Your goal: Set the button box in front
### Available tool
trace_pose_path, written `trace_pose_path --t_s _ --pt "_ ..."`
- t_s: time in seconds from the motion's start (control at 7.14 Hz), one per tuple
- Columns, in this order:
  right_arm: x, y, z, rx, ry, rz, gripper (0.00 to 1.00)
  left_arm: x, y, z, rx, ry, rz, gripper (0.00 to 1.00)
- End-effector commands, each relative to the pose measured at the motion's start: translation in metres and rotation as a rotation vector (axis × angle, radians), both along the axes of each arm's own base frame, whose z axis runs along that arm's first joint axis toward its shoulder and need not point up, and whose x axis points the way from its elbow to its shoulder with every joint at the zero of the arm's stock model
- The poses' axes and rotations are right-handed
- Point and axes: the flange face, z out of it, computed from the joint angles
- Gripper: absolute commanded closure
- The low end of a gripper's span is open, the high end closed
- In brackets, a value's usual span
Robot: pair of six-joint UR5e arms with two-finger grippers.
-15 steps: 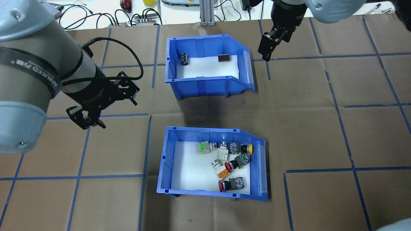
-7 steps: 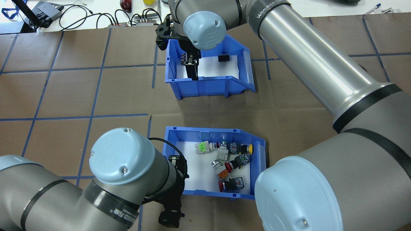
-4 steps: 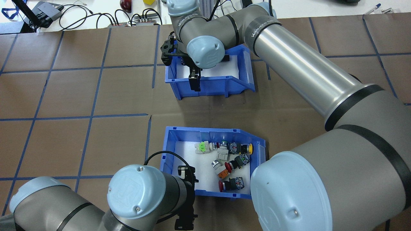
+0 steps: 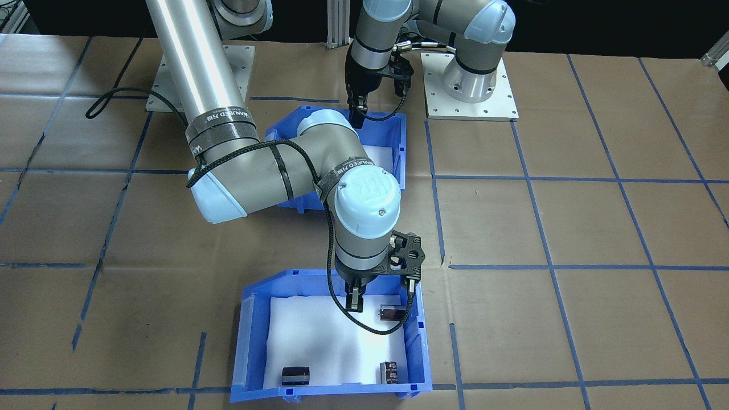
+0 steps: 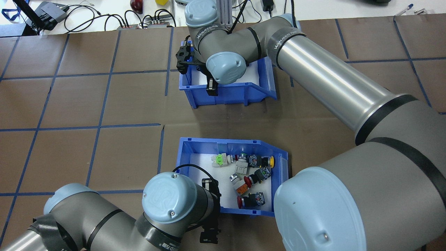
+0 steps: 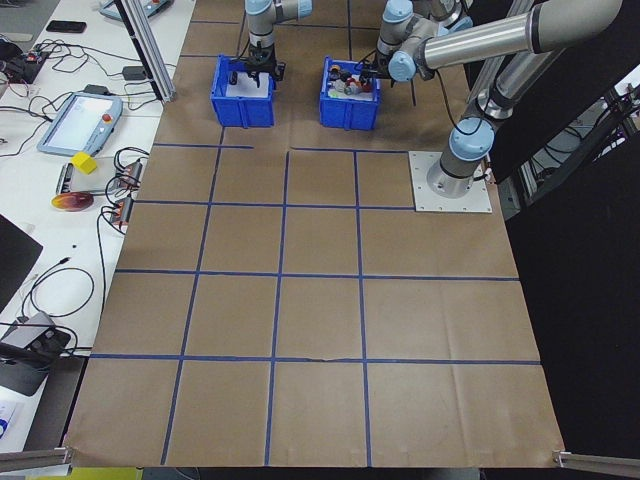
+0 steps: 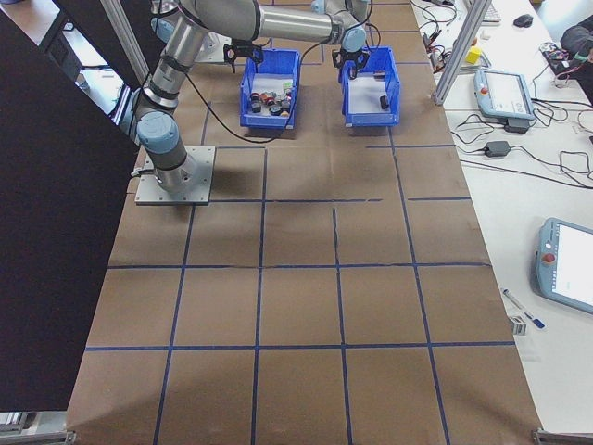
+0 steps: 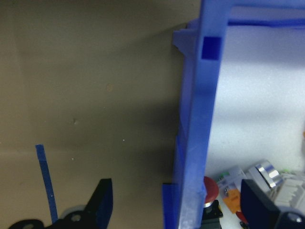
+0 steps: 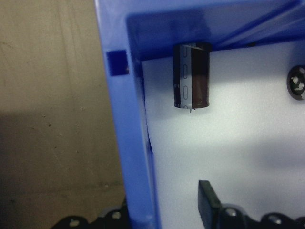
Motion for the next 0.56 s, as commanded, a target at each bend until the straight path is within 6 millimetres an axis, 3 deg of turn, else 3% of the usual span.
trace_pose_path --t_s 0.0,0.14,0.28,0.42 --pt "-0.002 0.002 0.015 -0.017 -0.008 -0.001 0.9 -0.004 -0.006 -0.013 0.009 -0.041 -0.008 0.2" --pt "-0.002 0.001 0.017 -0.021 -0.008 -0.001 0.92 -0.008 -0.013 -0.007 -0.021 -0.025 -0.004 0.68" --pt "-0.004 -0.001 0.033 -0.043 -0.013 -0.004 0.92 -0.011 -0.014 -0.006 -0.029 -0.004 -0.004 0.97" --pt "-0.012 -0.003 0.055 -0.079 0.004 -0.011 0.92 -0.01 -0.013 -0.006 -0.026 -0.01 -0.011 1.0"
